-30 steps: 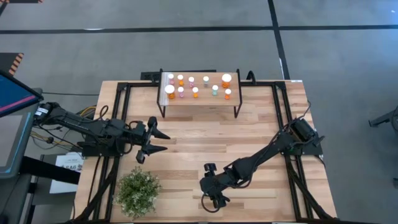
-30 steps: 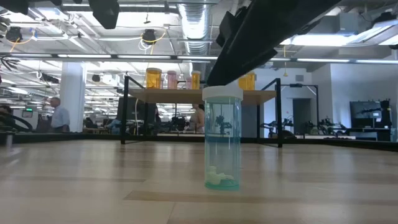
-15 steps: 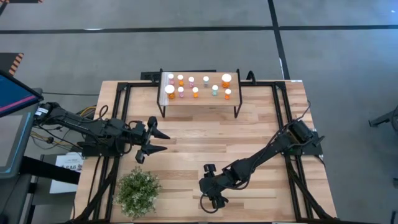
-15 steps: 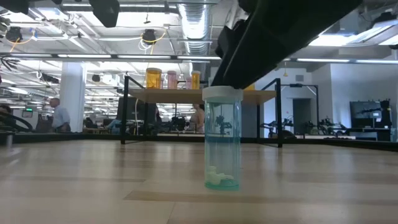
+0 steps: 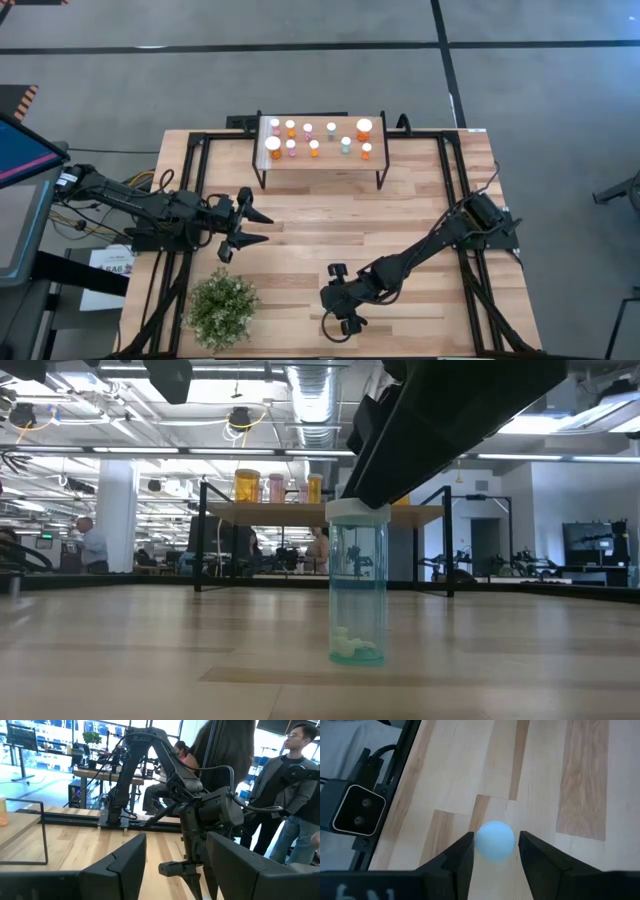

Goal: Pick and place medicine bottles onto shelf by color
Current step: Put the small green pill bottle on the shelf

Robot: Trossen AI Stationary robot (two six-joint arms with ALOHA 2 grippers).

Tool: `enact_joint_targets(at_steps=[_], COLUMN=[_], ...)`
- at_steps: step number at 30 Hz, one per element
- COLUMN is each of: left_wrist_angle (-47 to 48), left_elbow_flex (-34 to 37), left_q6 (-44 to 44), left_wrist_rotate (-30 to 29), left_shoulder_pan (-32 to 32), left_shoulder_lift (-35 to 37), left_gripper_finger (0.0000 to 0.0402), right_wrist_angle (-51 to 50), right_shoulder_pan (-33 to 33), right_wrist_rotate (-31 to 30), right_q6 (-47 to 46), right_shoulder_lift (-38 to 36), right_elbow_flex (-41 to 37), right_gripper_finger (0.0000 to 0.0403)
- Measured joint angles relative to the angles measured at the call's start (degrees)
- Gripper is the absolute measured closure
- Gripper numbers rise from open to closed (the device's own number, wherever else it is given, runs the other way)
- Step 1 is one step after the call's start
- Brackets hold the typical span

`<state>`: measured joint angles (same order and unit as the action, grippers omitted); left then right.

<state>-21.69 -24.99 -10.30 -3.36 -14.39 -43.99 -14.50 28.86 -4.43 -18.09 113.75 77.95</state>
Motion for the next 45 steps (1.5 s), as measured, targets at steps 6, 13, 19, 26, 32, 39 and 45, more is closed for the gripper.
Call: enact_joint_targets(at_steps=[6, 13, 19, 26, 32, 39, 45], left_wrist_angle=[0.0, 0.0, 0.0, 0.2, 0.3, 0.3, 0.3], left_elbow_flex=[0.0, 0.0, 0.0, 0.0, 0.0, 0.0, 0.0], left_q6=[0.0, 0.0, 0.0, 0.0, 0.0, 0.0, 0.0], left_wrist_rotate=[0.0, 0.0, 0.0, 0.0, 0.0, 0.0, 0.0], left_shoulder_pan=[0.0, 0.0, 0.0, 0.0, 0.0, 0.0, 0.0], left_shoulder_lift=[0.0, 0.0, 0.0, 0.0, 0.0, 0.0, 0.0], left_gripper_finger=[0.0205, 0.0205, 0.0205, 0.0205, 0.0205, 0.0205, 0.0205], right_wrist_angle=[0.0, 0.0, 0.0, -0.9, -6.2, -10.7, -12.7], right_shoulder_pan=[0.0, 0.0, 0.0, -0.1, -1.5, -6.7, -15.5], right_wrist_rotate=[0.0, 0.0, 0.0, 0.2, 0.2, -0.1, -2.4], right_q6=[0.0, 0.1, 0.4, 0.6, 2.4, 8.5, 15.7], right_shoulder_lift=[0.0, 0.0, 0.0, -0.9, -4.2, -12.0, -20.4], right_elbow_flex=[0.0, 0.0, 0.0, 0.0, 0.6, 0.9, 0.9], right_gripper_finger=[0.023, 0.0254, 0.0269, 0.0269, 0.0269, 0.0269, 0.0269])
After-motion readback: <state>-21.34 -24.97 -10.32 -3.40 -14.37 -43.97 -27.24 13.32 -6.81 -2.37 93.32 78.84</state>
